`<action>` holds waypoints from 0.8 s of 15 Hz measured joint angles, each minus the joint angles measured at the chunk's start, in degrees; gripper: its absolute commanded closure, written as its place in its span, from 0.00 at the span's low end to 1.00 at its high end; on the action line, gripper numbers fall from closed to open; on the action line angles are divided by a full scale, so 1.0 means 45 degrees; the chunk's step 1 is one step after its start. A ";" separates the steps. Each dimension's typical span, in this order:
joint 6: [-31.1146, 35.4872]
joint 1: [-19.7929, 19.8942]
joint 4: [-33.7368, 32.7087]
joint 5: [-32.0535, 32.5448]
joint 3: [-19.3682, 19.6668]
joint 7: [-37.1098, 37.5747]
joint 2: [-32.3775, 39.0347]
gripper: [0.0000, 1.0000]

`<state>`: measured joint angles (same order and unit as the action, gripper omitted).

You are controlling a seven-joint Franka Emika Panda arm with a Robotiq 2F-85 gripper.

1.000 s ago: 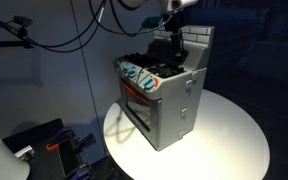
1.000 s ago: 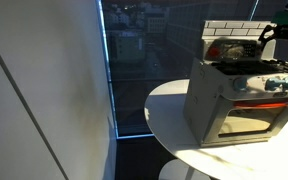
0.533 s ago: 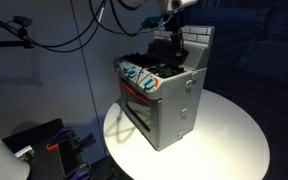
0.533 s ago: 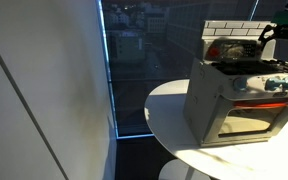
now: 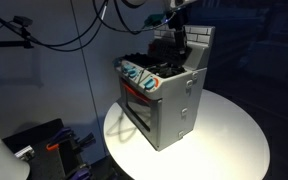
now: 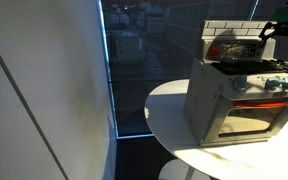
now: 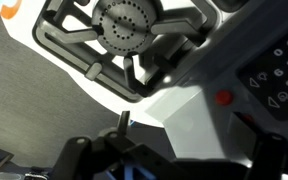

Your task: Press the top right orange button on the stove

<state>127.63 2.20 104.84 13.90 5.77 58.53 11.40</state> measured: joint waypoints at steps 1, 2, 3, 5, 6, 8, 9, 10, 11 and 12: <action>-0.0072 0.0000 -0.0085 -0.0023 0.0010 0.0000 0.0027 0.00; -0.0157 -0.0001 -0.0158 -0.0038 0.0014 0.0000 0.0045 0.00; -0.0247 -0.0001 -0.0251 -0.0049 0.0016 0.0000 0.0071 0.00; -0.0366 -0.0001 -0.0353 -0.0084 0.0018 0.0000 0.0095 0.00; -0.0381 -0.0001 -0.0371 -0.0099 0.0021 0.0000 0.0097 0.00; -0.0396 0.0000 -0.0383 -0.0122 0.0025 0.0000 0.0097 0.00; -0.0432 0.0000 -0.0391 -0.0181 0.0025 -0.0016 0.0096 0.00; -0.0491 0.0000 -0.0409 -0.0243 0.0025 -0.0036 0.0095 0.00; -0.0581 -0.0001 -0.0420 -0.0326 0.0022 -0.0126 0.0087 0.00; -0.0703 -0.0002 -0.0429 -0.0455 0.0015 -0.0278 0.0066 0.00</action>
<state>124.47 2.19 102.91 11.85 5.84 57.28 11.69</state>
